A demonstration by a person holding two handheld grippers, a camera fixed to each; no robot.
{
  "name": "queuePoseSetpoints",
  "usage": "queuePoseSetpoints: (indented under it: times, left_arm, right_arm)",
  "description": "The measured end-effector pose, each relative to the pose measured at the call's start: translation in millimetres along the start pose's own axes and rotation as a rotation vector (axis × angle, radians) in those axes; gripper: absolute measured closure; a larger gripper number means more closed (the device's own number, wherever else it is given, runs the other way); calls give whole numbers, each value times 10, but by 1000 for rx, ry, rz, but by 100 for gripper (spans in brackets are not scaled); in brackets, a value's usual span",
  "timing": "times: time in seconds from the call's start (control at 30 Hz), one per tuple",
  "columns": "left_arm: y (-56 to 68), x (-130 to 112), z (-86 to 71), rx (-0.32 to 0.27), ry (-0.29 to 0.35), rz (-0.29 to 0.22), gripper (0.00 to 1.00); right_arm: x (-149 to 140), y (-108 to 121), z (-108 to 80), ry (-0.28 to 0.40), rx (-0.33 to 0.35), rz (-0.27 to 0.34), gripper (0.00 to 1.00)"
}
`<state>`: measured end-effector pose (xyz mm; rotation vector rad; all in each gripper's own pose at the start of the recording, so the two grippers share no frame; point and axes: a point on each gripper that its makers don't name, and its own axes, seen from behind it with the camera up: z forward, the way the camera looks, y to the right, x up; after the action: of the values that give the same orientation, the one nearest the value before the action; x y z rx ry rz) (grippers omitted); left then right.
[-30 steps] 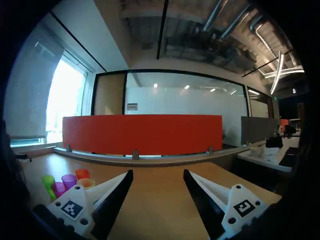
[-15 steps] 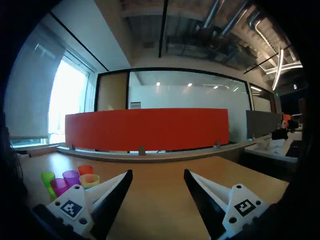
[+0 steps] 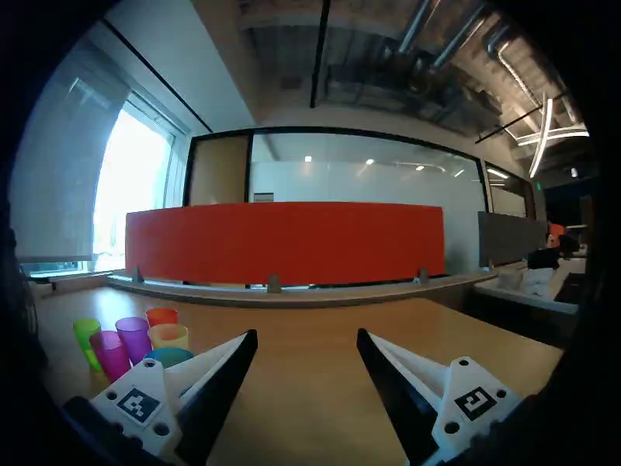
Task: Pour water
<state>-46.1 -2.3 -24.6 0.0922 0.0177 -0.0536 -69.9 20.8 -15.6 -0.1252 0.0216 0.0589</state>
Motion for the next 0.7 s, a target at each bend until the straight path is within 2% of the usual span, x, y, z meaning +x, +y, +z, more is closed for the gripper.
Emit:
queuePoseSetpoints:
  times: [0.7]
  left_arm:
    - [-1, 2, 1, 0, 0, 0, 10]
  right_arm:
    - [-117, 13, 26, -35, -4, -9, 1]
